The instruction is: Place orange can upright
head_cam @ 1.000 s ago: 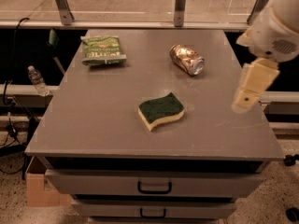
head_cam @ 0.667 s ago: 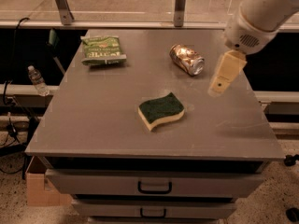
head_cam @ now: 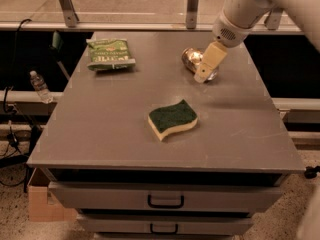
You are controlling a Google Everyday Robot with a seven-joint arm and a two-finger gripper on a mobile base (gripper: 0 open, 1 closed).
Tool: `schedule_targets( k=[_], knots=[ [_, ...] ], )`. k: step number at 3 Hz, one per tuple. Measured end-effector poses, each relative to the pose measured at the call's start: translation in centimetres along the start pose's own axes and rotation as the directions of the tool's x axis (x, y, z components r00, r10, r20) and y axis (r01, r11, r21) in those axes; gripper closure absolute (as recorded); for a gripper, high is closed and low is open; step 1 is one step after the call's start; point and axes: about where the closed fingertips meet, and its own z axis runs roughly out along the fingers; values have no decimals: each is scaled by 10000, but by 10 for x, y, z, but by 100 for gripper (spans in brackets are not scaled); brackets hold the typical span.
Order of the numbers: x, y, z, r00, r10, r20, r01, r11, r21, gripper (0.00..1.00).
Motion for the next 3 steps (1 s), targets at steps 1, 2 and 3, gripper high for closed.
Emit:
schedule_targets(
  k=[1,2,3],
  knots=[
    [-15,-25,33,9941,1080,-136,-1083,9939,-202,0],
    [-20,-41,64,9799,1919,-553,-1933,9809,-215,0],
    [-9,-54,85,9541,2827,-991,-2857,9582,-166,18]
  ],
)
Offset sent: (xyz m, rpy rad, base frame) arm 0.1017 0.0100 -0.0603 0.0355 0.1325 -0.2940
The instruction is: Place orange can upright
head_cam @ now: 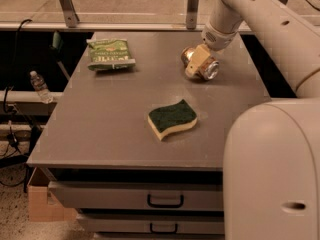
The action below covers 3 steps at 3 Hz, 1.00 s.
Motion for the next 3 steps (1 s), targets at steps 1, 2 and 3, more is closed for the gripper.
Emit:
schedule_targets(
  k=[1,2,3],
  knots=[
    [0,-3,8,9991,422,-87,-423,9990,-105,42],
    [-8,7,3,9996,253,161,-247,9990,-374,64],
    [-24,28,-20,9943,-482,953,560,9952,-805,88]
  ],
)
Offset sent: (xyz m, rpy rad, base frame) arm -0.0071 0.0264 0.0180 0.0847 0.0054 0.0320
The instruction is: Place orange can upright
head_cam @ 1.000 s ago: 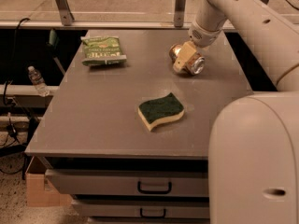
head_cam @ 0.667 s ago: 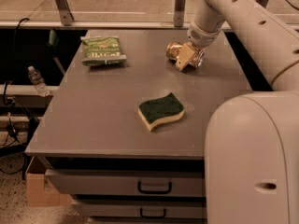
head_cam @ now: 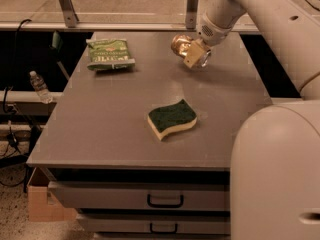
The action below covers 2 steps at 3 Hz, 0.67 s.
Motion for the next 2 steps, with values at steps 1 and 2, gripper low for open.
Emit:
schedule_targets(
  k=[1,2],
  knots=[
    [-12,17,-26,9840,-1094,1405,1213,9895,-788,100],
    [-2,20,-44,9340,-1903,3024,2516,9513,-1784,100]
  ],
)
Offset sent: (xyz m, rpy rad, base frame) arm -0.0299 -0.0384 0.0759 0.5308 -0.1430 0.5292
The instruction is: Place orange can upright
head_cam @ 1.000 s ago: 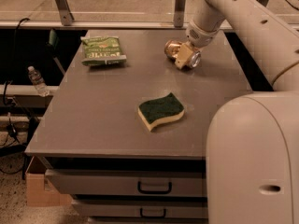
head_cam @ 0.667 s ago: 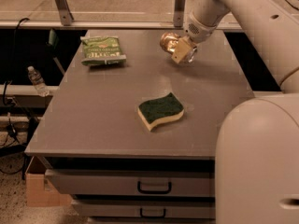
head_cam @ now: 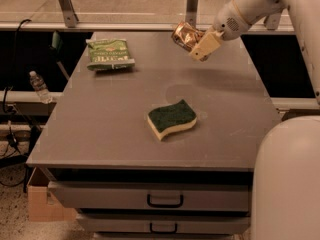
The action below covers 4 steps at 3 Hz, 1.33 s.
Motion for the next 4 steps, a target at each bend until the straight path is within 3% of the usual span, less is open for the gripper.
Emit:
schedule_targets(
  k=[1,2,3,4],
  knots=[
    [26,-1,-13,9827,-351,1821,583,9906,-1237,100],
    [42,-3,-40,9347,-223,3546,857,9827,-1641,100],
    [64,-10,-79,9059,-68,4235,625,9911,-1177,100],
    [86,-7,-102,8887,197,4581,353,9932,-1113,100]
  ],
)
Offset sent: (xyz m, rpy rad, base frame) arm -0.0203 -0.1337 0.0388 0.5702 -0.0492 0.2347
